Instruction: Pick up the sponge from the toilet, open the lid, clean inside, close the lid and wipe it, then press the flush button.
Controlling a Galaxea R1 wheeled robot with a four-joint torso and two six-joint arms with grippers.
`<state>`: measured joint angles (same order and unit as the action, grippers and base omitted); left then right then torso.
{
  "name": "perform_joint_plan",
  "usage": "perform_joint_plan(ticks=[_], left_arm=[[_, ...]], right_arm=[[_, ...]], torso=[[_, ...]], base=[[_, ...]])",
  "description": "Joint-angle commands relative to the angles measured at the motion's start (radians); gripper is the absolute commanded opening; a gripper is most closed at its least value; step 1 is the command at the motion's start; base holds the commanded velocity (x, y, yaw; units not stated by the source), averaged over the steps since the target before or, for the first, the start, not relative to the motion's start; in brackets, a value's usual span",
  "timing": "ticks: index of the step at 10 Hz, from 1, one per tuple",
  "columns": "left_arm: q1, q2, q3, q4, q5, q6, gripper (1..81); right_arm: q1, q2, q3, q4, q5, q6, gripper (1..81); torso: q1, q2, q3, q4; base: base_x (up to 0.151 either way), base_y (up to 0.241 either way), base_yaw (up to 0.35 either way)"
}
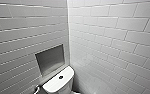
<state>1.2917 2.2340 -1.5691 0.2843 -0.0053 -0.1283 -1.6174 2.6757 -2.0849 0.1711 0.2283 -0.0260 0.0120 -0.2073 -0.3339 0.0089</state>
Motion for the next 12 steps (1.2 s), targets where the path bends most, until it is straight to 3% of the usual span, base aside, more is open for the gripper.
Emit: perform_joint_plan(ticks=[1, 5, 9, 10, 12], left_arm=[[-0.248, -0.149, 0.219, -0.01, 0.137, -0.108, 81.1], [-0.482, -0.201, 0.356, -0.008, 0.267, -0.198, 81.1], [-0.723, -0.181, 0.388, -0.01, 0.402, -0.33, 81.1], [-0.772, -0.169, 0.388, -0.008, 0.435, -0.364, 1.0], [-0.857, -0.145, 0.382, -0.008, 0.471, -0.417, 1.0]], right_arm=[[0.02, -0.014, 0.022, 0.007, -0.061, -0.002, 1.0], [0.018, -0.008, 0.011, 0.011, -0.061, -0.002, 1.0], [0.02, 0.011, -0.022, 0.015, -0.061, -0.002, 1.0], [0.02, 0.021, -0.039, 0.015, -0.061, 0.0, 1.0], [0.024, 0.034, -0.058, 0.013, -0.066, 0.004, 1.0]], torso=[[0.0, 0.0, 0.0, 0.0], [0.0, 0.0, 0.0, 0.0], [0.0, 0.0, -0.001, 0.0], [0.001, 0.0, -0.001, 0.0], [0.001, 0.0, -0.001, 0.0]], base=[[0.0, 0.0, 0.0], [0.0, 0.0, 0.0], [0.0, 0.0, 0.0], [0.0, 0.0, 0.0], [0.0, 0.0, 0.0]])
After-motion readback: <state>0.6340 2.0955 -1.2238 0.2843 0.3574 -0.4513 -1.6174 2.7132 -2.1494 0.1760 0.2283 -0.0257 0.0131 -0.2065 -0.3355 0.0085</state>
